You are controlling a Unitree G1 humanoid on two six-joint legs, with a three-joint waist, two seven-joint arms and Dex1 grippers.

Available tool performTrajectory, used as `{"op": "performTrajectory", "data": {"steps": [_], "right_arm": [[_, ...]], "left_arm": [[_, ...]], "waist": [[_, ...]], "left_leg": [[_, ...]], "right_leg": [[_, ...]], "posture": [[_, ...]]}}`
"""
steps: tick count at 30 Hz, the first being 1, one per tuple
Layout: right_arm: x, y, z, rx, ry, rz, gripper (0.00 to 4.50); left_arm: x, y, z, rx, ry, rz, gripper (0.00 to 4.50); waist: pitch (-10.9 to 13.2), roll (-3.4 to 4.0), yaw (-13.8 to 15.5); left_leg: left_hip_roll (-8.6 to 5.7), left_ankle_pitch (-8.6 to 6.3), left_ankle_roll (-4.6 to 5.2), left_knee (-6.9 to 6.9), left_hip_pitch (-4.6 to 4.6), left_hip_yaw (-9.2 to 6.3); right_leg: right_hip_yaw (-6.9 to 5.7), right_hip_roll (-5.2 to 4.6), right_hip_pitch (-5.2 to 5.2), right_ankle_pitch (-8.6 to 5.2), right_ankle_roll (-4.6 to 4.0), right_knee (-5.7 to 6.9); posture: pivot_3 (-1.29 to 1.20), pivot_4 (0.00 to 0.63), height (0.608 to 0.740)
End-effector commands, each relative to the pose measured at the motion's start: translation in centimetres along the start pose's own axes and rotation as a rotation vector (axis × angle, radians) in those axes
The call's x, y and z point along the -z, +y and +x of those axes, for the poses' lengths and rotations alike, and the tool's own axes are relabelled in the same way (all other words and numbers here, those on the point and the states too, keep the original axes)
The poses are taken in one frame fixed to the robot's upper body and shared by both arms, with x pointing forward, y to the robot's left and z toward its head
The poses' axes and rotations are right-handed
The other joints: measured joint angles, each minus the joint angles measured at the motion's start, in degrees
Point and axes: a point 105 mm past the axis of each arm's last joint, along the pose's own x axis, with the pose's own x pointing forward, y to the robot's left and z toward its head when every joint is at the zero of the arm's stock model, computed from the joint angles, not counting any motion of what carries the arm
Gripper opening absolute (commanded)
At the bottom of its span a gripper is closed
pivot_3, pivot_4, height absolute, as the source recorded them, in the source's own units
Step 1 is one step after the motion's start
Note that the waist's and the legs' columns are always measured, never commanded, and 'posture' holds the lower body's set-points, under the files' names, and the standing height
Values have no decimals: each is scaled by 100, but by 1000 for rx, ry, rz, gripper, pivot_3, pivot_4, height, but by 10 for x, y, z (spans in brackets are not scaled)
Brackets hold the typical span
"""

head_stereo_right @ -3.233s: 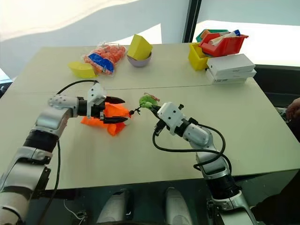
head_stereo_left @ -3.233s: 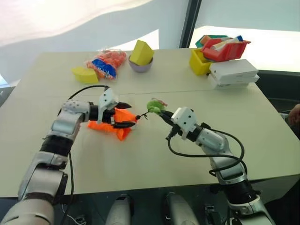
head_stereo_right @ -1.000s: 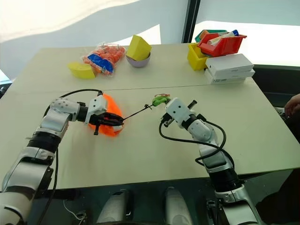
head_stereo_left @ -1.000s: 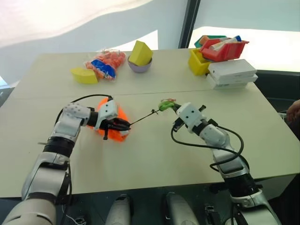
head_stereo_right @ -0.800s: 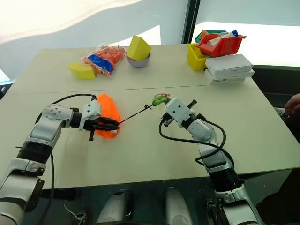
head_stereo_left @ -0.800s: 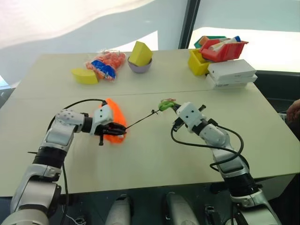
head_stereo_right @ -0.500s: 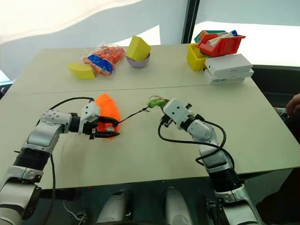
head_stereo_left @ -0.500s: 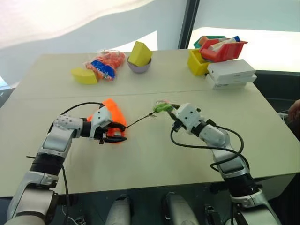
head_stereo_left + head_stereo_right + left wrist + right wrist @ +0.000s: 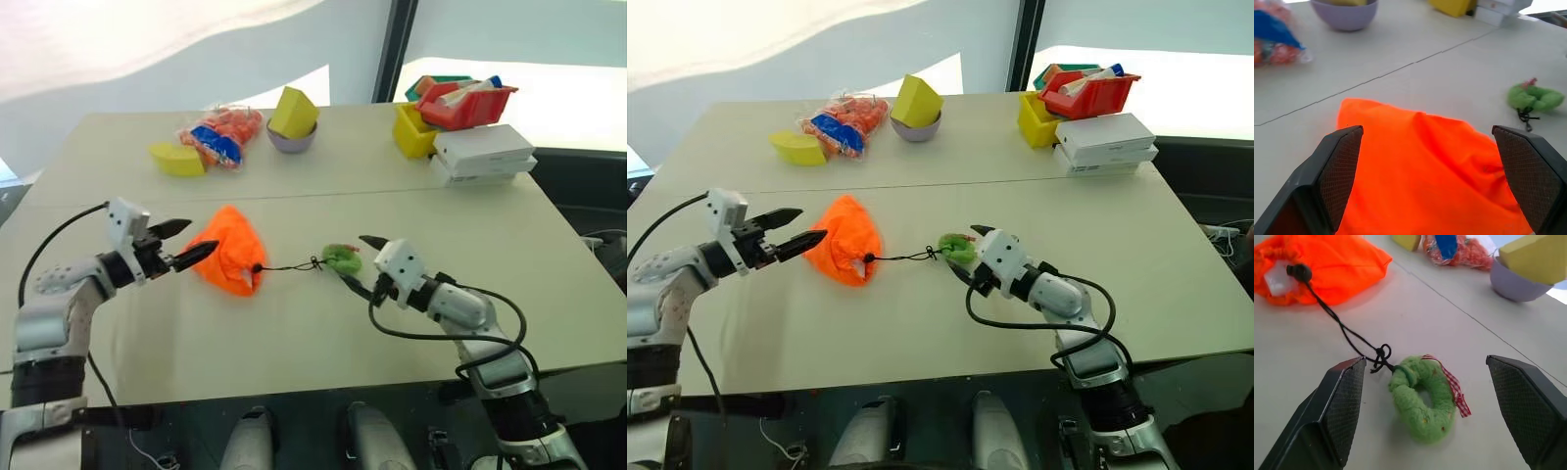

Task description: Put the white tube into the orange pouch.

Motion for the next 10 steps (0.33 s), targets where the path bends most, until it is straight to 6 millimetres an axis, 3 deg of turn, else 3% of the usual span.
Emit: {"op": "performTrajectory", "data": {"steps": [1,5,10], "right_arm": [[-7,-15,-14,34,-61,56,4075],[10,-21,-31,26,-18,112,4075],[19,-28,-37,41,-3,153,4075]], "left_arm": [[-2,18,-22,-168,-52,19,4500],[29,22,-45,-292,2,17,4500],[46,14,-50,-328,-3,-13,4500]], "waist": [[0,-1,15],[-2,-1,33],[-2,-4,41]], "left_leg": [[0,0,0,0,-1,-1],[0,0,-1,-1,1,4],[0,-1,-2,1,-1,7]], "right_leg": [[-1,0,0,0,0,0],[0,-8,3,-2,-4,-7],[-1,-13,5,-6,-19,-13]], "posture": [[0,150,740],[0,150,740],[0,150,740]]}}
